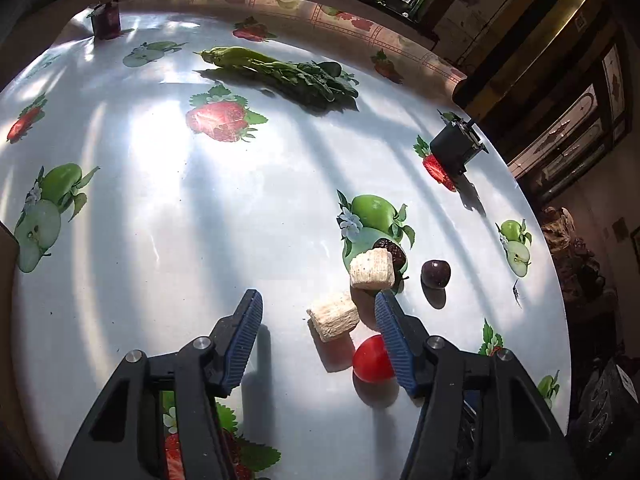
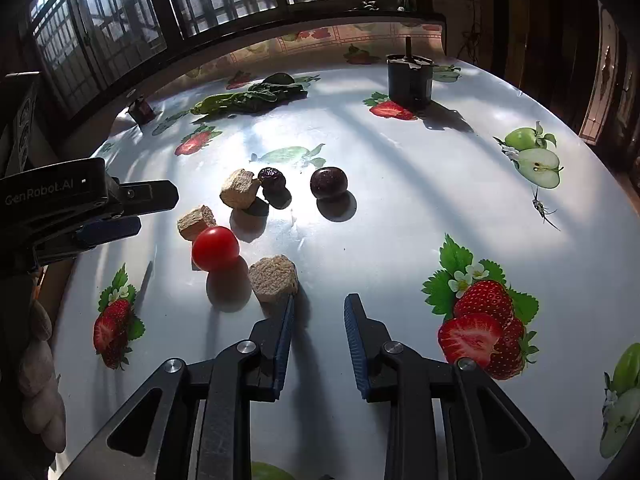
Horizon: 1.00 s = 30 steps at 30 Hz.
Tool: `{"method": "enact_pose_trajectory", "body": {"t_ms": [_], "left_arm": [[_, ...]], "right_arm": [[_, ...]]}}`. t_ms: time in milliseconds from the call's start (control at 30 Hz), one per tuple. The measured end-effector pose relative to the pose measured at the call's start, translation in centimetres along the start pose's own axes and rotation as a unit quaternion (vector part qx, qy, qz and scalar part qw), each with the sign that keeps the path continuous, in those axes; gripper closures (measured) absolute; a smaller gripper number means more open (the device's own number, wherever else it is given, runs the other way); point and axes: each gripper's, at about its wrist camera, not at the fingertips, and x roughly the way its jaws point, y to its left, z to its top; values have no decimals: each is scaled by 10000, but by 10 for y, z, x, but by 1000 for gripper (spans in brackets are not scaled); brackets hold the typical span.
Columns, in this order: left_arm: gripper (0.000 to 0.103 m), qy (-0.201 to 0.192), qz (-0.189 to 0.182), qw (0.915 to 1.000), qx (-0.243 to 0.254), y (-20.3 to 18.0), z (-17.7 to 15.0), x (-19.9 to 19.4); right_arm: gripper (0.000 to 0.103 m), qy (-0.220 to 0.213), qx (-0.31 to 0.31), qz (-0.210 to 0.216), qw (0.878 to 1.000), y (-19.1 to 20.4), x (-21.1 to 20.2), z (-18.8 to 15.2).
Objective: Organize fruits
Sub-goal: 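Grasp a beige block with the left gripper while the right grasps a round cake, then carry the block into the box while the right gripper swaps cake for tomato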
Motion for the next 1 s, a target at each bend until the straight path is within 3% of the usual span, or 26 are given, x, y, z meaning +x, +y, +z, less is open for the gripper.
{"method": "enact_pose_trajectory", "body": {"t_ms": [100,167,333,533,900,1000], "left_arm": [[50,-29,182,9993,334,-12,-4,8],[76,-6,275,9983,513,-18,-8,10],[76,-69,309,9981,538,-17,-17,2],[76,-326,262,9978,514,-7,-32,-44],[76,-855,89,9962,-148,40,-90,-122],[76,-1024,76,9941,-341,59,-105,-145]], "right_arm": [[75,16,-15,46,10000,2,0,-1],[75,25,-9,115,9999,3,0,-1],[82,-64,-72,144,9999,7,-4,-1],[82,-29,-52,296,9995,7,-4,-2],[83,-46,-266,215,9994,12,3,-4],[93,-61,-158,255,9995,7,2,-5]]}}
